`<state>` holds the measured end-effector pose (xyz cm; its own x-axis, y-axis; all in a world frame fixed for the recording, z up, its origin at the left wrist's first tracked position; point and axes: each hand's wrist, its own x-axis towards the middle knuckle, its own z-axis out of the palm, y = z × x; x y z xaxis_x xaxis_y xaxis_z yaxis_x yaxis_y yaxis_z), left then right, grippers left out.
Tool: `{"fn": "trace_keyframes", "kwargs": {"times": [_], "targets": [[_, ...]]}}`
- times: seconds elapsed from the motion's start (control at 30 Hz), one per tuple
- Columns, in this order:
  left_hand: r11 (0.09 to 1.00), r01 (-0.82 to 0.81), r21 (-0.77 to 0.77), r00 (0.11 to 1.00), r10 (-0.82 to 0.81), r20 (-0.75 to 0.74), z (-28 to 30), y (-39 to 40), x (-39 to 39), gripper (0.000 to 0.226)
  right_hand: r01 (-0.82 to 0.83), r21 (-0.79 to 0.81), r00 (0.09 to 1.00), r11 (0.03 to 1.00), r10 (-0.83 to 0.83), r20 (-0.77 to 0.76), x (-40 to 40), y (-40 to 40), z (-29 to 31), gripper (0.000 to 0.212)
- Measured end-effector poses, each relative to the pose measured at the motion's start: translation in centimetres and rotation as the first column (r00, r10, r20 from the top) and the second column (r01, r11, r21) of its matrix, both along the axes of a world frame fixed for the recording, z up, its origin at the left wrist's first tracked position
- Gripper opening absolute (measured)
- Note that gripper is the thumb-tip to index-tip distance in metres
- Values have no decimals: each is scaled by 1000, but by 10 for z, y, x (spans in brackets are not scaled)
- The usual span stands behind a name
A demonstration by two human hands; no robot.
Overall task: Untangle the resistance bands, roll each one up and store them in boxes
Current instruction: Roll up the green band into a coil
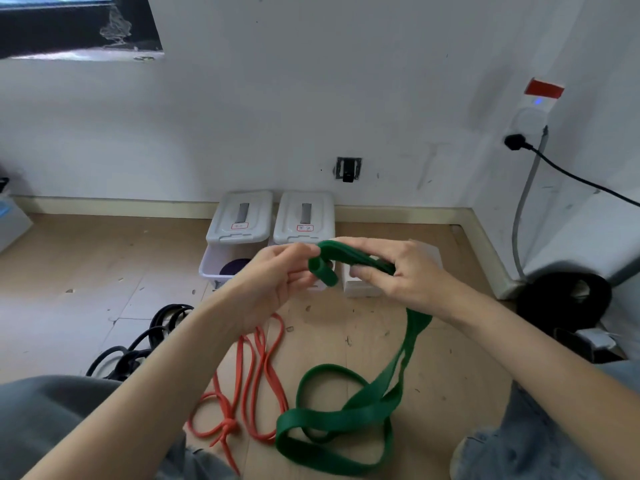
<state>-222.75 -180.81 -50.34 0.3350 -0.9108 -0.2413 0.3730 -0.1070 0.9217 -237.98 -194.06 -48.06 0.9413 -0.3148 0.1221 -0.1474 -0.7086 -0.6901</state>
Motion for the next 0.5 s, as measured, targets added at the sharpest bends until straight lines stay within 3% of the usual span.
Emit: {"fn": "trace_keyframes", "kwargs": {"times": [0.13,0.3,0.33,0.4,0.5], "targets": [[1000,6,-10,1000,-6,-20,-2,-1,-1,25,18,-9,999,1000,-18,-37,6,8,-5,57],[991,123,57,992,-120,-43,-2,1,-1,25,60,-82,998,995,-57,39,4,4,-3,35],[977,199,73,980,-199,-6,-1,4,2,32,31,-82,999,996,-30,17,2,1,-1,34],[927,339,163,903,-369,222,4,8,7,45,-42,-102,998,994,37,-48,-1,-1,1,32],[911,319,262,731,-412,543,6,7,0,47,-147,-120,983,982,132,-126,-2,3,0,32]]}}
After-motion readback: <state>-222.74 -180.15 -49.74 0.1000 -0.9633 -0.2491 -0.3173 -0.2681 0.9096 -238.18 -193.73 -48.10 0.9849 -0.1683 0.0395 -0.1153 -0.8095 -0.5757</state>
